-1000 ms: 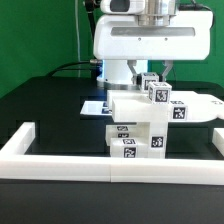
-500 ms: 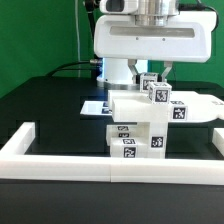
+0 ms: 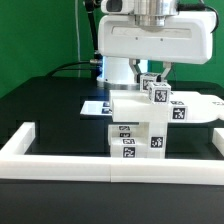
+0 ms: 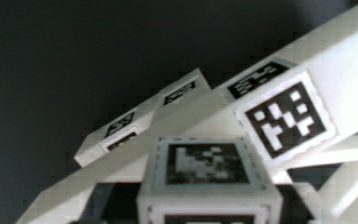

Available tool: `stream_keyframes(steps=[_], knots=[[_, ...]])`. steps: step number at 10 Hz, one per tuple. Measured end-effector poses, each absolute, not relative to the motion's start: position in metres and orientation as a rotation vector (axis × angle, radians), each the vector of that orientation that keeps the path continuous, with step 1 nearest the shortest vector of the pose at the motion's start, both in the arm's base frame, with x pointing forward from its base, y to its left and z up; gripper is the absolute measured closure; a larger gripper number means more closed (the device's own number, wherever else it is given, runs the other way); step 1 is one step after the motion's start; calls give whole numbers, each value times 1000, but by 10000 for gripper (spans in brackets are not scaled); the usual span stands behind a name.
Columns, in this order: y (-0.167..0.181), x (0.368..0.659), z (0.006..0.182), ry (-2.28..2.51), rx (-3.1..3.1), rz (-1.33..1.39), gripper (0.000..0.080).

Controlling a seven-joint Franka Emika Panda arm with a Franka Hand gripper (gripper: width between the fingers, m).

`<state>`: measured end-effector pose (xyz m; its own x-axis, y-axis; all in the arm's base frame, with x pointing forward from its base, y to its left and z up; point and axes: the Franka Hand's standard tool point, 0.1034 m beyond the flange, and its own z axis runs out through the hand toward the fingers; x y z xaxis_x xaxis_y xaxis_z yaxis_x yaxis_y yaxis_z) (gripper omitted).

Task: Assemble chair

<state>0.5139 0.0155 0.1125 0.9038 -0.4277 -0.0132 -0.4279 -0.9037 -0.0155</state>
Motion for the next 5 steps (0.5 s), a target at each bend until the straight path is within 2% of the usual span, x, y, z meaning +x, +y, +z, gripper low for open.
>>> stream_keyframes(steps=[1, 2, 3, 4, 5], knots=[[16, 514, 113, 637, -3058, 14, 428], [16, 514, 113, 627, -3060, 14, 428], [17, 514, 113, 533, -3078, 12, 247], [18, 514, 114, 416, -3095, 10, 170], [18, 514, 114, 262, -3112, 7, 156]])
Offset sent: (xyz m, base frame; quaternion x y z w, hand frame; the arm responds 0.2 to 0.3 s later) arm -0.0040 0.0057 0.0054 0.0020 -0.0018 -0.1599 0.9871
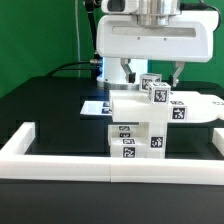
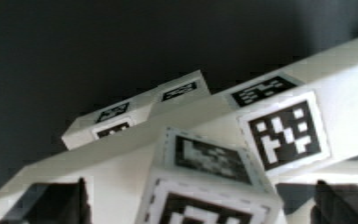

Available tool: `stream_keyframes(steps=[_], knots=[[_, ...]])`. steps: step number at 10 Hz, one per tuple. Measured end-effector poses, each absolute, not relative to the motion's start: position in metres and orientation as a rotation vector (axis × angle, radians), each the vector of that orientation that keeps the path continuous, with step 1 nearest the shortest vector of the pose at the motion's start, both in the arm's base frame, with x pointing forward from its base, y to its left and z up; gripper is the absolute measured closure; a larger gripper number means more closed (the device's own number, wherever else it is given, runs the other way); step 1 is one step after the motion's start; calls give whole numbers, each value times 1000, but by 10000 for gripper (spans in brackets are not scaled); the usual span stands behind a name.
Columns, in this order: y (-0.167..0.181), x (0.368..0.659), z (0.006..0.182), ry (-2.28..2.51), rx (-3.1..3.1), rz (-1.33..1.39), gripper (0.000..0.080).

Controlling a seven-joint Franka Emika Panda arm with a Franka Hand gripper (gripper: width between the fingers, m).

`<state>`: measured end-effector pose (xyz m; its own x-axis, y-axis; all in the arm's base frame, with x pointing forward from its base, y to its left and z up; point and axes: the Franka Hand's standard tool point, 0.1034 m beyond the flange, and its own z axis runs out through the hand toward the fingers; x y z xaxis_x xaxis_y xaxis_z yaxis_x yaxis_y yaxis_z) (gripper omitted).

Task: Assemble chair

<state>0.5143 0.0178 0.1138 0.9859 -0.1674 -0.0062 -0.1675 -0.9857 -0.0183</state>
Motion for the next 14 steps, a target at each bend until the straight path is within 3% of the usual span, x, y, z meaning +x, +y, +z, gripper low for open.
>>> stream_keyframes(steps=[9, 14], knots=[[17, 514, 113, -803, -3030, -1, 151], [15, 514, 112, -1087, -2941, 1, 151]])
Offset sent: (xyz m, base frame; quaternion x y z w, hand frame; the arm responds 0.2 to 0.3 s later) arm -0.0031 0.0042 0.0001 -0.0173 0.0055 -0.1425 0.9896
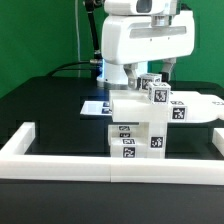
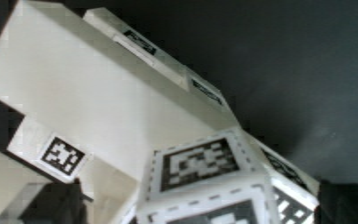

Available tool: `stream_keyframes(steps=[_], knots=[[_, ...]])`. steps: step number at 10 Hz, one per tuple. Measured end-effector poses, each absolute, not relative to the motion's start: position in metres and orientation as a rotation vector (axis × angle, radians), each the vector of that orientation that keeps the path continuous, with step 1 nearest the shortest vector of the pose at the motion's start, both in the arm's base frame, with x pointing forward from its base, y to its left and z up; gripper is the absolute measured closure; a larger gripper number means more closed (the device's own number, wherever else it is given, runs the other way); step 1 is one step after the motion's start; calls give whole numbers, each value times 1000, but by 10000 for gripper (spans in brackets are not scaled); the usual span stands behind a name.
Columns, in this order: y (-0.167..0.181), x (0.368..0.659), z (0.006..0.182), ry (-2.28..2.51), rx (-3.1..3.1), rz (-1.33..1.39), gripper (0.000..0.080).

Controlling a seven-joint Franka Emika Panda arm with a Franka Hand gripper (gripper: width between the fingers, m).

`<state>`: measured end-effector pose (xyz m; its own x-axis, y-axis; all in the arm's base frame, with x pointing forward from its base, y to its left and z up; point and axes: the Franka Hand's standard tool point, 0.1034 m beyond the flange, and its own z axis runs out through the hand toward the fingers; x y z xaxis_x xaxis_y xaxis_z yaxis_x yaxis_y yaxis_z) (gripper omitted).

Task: Assemble chair

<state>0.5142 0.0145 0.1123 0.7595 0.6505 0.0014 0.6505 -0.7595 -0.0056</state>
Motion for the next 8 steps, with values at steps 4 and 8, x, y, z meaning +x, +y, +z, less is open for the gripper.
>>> stream_keyframes(steps=[4, 8], knots=[[14, 514, 112, -1082, -2943, 2, 373], [14, 514, 112, -877, -3008, 1, 515]])
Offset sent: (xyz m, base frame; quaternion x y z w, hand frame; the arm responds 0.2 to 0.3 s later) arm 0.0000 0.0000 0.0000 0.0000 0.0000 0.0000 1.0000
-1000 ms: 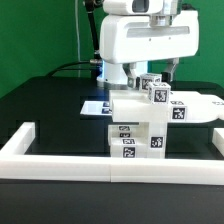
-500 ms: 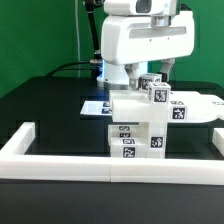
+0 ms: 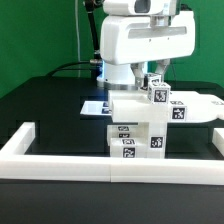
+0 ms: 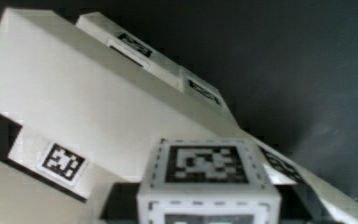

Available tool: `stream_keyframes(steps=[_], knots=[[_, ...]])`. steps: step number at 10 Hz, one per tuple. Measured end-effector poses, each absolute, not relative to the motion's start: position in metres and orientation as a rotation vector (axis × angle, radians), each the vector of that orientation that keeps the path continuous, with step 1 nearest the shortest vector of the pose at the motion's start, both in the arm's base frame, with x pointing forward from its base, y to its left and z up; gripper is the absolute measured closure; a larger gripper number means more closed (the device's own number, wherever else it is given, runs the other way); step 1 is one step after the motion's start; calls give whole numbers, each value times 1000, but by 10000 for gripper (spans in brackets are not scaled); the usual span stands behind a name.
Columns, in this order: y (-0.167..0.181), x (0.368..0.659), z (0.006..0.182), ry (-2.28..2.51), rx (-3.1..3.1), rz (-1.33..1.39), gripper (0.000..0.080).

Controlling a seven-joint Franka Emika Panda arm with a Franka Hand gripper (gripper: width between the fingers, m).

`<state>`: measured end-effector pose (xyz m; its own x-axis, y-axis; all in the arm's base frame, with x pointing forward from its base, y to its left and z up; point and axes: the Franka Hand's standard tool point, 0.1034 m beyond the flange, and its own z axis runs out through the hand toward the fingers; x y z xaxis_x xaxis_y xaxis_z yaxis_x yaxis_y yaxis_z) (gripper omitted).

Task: Assemble chair

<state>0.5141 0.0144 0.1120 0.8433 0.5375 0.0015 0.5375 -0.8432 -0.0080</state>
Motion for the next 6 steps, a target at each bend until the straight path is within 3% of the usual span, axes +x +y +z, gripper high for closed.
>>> stream_keyframes(steps=[6], knots=[[15, 514, 112, -276, -3121, 4, 515]])
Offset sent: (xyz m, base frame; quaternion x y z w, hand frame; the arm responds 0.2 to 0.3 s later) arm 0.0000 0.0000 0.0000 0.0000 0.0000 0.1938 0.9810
